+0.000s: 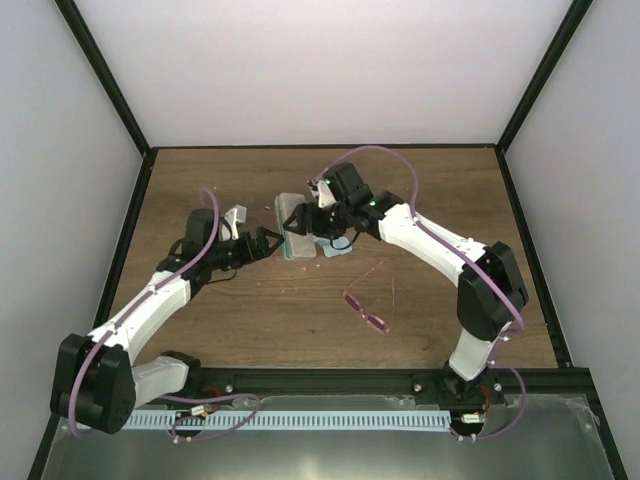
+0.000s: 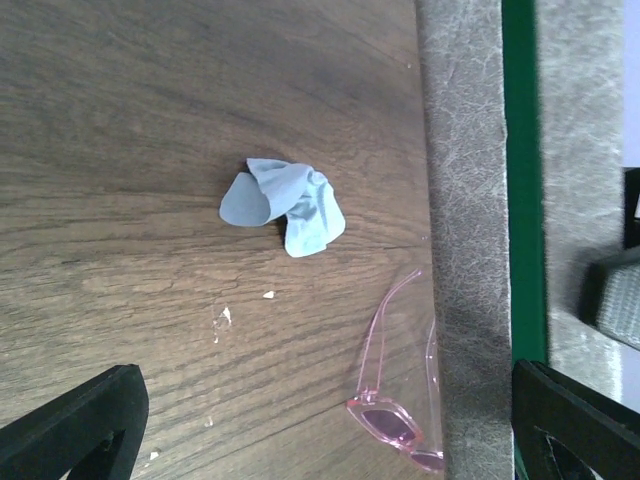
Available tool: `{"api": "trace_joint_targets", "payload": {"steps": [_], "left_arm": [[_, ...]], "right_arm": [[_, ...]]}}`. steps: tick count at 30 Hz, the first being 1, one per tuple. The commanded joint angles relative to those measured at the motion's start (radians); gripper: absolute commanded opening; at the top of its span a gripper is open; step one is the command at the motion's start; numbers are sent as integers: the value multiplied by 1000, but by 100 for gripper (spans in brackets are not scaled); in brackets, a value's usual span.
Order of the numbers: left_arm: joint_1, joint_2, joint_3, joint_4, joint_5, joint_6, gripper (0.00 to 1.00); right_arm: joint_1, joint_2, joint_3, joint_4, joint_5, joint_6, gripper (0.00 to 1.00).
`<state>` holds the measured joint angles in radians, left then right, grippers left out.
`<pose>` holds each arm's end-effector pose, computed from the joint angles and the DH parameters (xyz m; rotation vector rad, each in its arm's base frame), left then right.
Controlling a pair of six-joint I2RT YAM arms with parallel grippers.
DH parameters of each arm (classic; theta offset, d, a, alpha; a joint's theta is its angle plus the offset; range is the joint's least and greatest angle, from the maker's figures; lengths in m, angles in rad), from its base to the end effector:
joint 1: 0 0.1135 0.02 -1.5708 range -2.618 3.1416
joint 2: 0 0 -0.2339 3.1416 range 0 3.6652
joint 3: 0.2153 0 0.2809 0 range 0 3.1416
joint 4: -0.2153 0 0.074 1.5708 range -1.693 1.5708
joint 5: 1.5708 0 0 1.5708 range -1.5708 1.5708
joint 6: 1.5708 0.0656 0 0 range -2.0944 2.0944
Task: Organize the sunglasses
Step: Open the sunglasses case.
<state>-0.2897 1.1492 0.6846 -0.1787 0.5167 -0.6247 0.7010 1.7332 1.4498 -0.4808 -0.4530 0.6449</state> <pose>0.2795 -0.1171 0.1790 -0.0841 2.3287 -1.0578 0.3132 0.3019 0.2332 -0.3217 2.5381 1.1360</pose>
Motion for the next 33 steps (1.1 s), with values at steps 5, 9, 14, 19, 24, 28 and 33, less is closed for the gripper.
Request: {"api": "trace_joint_targets", "payload": {"steps": [5, 9, 14, 19, 24, 28, 33], "left_arm": [[14, 86, -25, -33, -150, -12, 100], [14, 103, -19, -39, -152, -4, 100], [14, 111, -30, -24, -136, -10, 100], [14, 125, -12, -41, -146, 6, 100], [14, 102, 53, -105, -159, 18, 100], [18, -30, 124, -244, -354, 29, 100], [47, -105, 118, -341, -454, 35, 100]], "right_arm": [[-28, -133, -49, 76, -162, 2, 54], [-28, -128, -79, 90, -181, 0, 54], [-29, -112, -73, 89, -195, 0, 54], [-29, -95, -70, 92, -205, -9, 55], [-29, -35, -86, 110, -272, -38, 56], [-28, 27, -139, 160, -347, -86, 58], [-17, 107, -169, 177, -403, -160, 61]]}}
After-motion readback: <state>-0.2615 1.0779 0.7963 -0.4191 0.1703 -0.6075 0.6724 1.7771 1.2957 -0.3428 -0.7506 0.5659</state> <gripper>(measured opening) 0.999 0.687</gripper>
